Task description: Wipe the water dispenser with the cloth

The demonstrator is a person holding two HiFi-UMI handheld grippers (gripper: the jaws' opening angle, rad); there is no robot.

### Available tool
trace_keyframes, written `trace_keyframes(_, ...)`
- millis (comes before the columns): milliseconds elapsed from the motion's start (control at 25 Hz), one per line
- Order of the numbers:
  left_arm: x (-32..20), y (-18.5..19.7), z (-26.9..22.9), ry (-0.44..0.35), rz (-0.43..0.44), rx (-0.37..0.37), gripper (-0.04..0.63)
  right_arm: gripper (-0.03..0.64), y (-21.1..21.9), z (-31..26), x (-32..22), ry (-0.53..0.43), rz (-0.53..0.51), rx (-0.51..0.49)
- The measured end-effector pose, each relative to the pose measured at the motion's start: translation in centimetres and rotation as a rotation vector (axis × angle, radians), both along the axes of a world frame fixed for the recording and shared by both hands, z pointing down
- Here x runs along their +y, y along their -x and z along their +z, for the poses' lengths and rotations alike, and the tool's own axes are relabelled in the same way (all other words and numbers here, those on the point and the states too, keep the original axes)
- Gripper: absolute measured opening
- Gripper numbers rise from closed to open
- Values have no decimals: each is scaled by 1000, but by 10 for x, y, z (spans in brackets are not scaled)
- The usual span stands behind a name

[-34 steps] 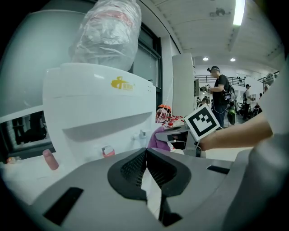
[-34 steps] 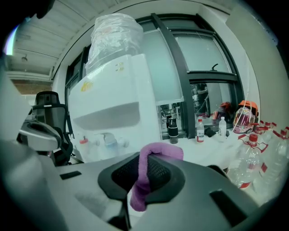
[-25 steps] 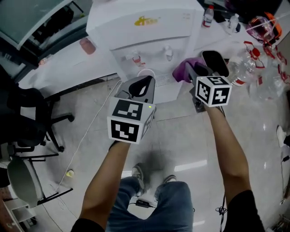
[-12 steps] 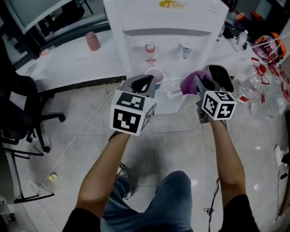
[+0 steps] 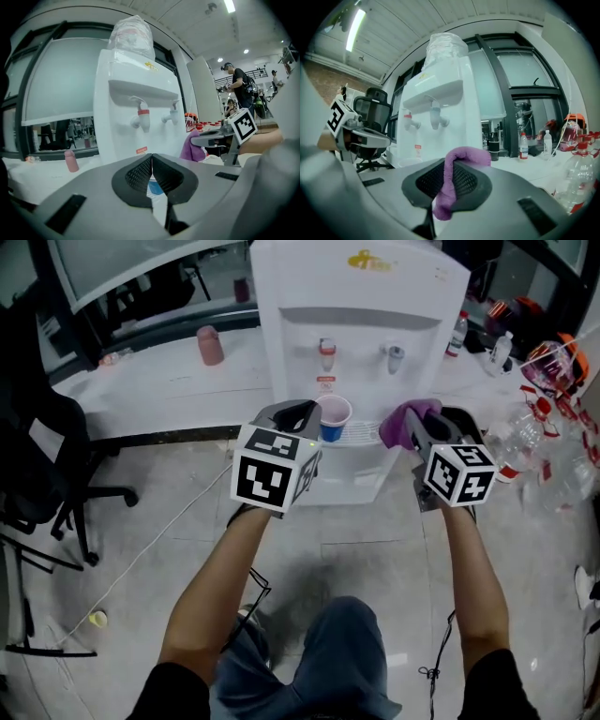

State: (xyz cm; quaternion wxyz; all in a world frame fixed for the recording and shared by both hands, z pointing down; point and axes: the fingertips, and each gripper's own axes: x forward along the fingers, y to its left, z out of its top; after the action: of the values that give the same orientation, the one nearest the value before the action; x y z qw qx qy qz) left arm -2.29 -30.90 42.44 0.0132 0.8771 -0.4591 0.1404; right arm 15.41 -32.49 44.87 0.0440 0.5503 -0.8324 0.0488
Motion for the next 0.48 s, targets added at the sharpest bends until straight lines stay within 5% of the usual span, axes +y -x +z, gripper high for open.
trace_keyframes(480,2,40,-75,-100,-75,-22,26,32,128,-182,41,-253,-347,-122)
